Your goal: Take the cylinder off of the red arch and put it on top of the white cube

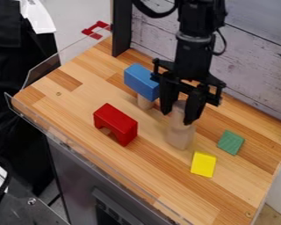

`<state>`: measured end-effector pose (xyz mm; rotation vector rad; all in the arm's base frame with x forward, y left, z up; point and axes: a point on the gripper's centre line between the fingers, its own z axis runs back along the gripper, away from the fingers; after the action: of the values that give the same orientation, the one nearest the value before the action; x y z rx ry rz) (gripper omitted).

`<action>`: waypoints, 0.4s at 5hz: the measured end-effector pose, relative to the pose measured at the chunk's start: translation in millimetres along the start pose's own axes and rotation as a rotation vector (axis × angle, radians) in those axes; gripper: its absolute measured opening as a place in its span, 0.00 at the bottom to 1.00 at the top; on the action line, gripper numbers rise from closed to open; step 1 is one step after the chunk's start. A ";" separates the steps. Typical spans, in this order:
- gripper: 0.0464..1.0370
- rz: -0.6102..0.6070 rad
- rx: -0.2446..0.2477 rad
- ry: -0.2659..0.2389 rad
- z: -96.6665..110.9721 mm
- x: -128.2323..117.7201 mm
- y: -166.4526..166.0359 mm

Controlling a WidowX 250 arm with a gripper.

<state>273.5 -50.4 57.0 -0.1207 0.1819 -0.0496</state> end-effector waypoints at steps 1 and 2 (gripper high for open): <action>0.47 -0.008 -0.001 -0.002 -0.1 0.3 -3.4; 0.47 0.001 -0.001 0.006 -4.3 -2.8 -3.2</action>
<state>269.8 -54.0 53.6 -0.1215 0.1879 -0.0485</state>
